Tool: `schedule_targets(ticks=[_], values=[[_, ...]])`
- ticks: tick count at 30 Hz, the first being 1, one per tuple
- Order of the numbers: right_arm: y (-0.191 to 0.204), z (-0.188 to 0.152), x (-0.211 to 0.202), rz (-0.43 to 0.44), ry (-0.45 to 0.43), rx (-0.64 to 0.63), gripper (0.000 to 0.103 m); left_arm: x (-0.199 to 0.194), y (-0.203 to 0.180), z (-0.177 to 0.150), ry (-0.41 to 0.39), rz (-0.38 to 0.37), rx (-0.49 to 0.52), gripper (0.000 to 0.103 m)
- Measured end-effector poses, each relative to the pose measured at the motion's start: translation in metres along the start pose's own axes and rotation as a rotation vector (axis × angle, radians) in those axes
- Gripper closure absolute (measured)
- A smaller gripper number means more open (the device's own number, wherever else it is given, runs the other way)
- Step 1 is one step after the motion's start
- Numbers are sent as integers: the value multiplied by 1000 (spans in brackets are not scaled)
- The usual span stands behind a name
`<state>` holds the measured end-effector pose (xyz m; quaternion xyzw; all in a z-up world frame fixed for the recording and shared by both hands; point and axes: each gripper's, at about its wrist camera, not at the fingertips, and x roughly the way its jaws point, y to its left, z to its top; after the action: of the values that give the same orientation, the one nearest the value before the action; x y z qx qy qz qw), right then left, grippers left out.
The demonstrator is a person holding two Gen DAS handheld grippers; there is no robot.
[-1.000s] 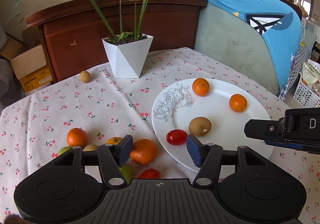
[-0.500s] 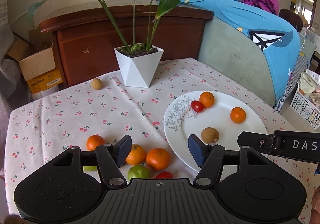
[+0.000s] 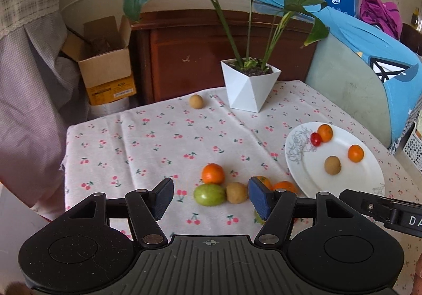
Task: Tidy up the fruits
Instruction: 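Withdraw both open tools from the plate back toward the fruit pile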
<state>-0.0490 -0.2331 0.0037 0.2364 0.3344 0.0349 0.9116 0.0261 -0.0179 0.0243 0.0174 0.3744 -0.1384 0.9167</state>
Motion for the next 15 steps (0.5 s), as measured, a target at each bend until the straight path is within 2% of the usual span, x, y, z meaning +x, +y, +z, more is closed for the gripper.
schedule_targets(ticks=[8, 15], values=[[24, -20, 16, 43, 61, -107, 63, 4, 38, -11, 40, 4, -175, 40], [32, -30, 33, 14, 88, -171, 63, 13, 40, -19, 48, 22, -164, 41]])
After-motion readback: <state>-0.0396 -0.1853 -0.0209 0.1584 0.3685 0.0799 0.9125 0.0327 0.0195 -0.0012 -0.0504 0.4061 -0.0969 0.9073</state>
